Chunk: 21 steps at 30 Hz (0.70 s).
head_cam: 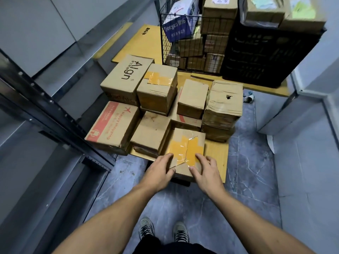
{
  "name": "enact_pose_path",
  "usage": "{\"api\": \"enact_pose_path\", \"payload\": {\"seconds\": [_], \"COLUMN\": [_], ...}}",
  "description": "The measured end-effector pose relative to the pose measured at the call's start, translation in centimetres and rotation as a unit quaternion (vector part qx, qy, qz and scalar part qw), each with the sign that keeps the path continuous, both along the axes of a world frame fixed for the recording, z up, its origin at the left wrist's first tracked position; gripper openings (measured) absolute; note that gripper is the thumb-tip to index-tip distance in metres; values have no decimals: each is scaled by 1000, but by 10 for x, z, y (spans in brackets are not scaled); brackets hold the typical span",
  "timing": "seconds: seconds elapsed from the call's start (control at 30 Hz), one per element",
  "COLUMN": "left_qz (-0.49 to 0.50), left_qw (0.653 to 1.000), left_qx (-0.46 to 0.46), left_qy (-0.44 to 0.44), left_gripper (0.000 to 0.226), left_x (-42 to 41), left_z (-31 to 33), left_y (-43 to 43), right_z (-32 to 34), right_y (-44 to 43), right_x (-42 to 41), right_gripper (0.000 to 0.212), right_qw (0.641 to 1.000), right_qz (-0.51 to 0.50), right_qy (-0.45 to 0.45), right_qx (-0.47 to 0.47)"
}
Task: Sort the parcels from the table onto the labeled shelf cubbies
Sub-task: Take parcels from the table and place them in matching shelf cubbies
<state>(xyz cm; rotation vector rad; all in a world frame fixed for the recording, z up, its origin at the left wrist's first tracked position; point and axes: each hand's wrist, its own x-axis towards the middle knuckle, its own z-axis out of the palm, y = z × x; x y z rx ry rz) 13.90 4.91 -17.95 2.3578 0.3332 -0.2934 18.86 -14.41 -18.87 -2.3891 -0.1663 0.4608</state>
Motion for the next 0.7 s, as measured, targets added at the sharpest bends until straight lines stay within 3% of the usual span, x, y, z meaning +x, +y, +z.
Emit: {"api": "enact_pose_path", "payload": {"seconds": [0.3,0.5,0.6,0.7], "left_qz": [69,189,218,197], "left_qw": [979,926,918,918], "left_qx": [-86,-189,-186,-238], "left_qy": [-171,-266,-276,-248], "left_gripper": [48,39,38,52], "left_x": [-16,-24,-28,-31], "left_z": [30,58,67,75], "left_y": [-24,-37,-33,-29], "right_z": [20,44,55,67], "right_y": [-13,-16,-19,-20], "right_x": [6,-1,-6,-12], "right_gripper": [42,38,38,41], "right_qw": [983,954,937,935], "right_qz": [-83,-88,-76,-47], "right_qy": [11,-9,-12,-41], "right_qx": [164,287,341,349]}}
